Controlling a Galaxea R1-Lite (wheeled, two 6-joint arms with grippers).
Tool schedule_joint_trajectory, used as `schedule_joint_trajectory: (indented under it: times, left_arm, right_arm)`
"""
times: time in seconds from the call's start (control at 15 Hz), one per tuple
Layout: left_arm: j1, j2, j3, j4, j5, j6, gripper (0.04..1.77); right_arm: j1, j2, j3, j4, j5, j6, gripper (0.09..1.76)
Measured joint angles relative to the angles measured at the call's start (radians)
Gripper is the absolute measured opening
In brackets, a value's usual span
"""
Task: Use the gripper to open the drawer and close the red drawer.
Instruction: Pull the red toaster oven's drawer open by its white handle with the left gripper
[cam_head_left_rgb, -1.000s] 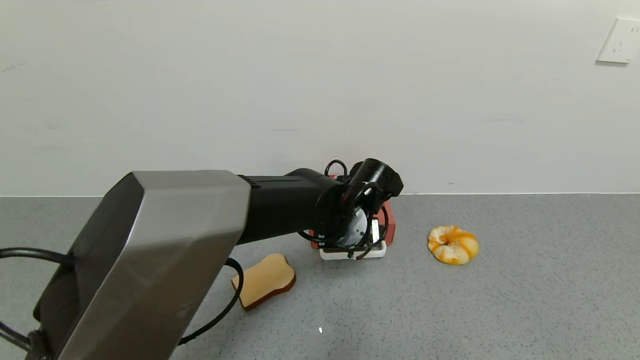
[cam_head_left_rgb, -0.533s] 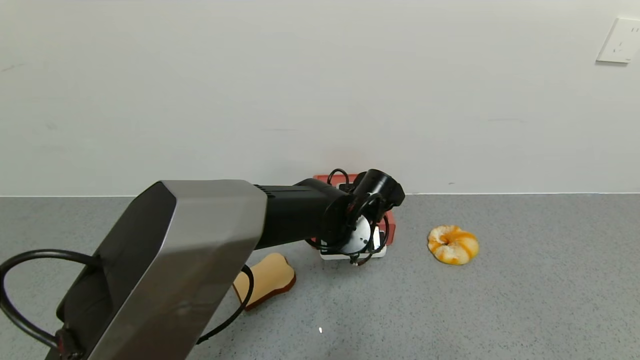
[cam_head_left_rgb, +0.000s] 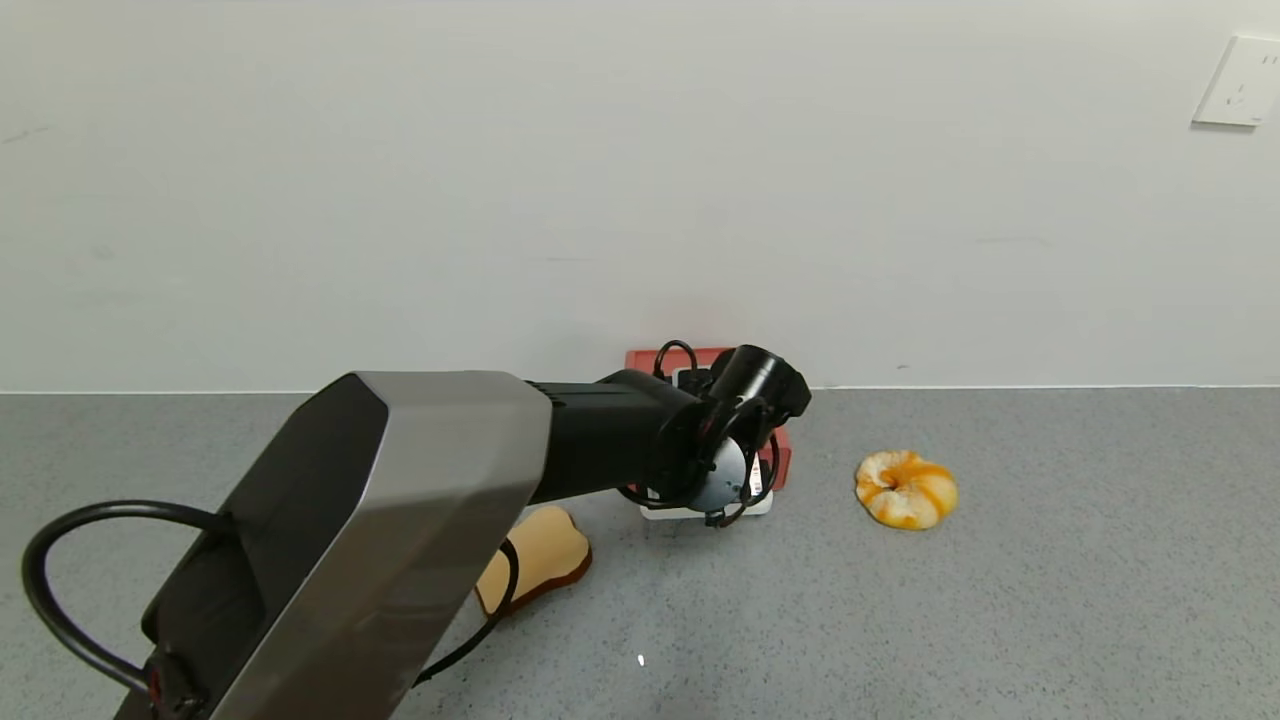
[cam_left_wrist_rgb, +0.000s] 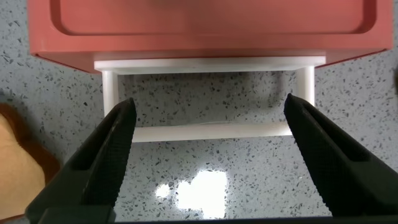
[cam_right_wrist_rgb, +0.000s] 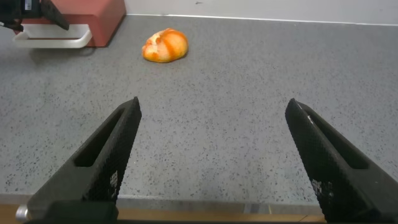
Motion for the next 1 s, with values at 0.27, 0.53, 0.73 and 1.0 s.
schedule_joint_trajectory:
  times: [0.27,0.53,0.73,1.0]
  left_arm:
    - [0.0,0.015,0.0,-0.03,0.0,-0.002,1.72]
    - [0.0,0.021,0.0,-0.027,-0.003,0.002,1.72]
    - [-0.001,0.03,0.0,-0.022,-0.008,0.002,1.72]
    - [-0.004,0.041,0.0,-0.011,-0.012,0.0,1.72]
  right_arm:
    - [0.0,0.0,0.0,0.0,0.0,0.0,1.71]
    - [0.0,0.0,0.0,0.0,0.0,0.0,1.71]
    - [0.0,0.0,0.0,0.0,0.0,0.0,1.71]
    - [0.0,0.0,0.0,0.0,0.0,0.0,1.71]
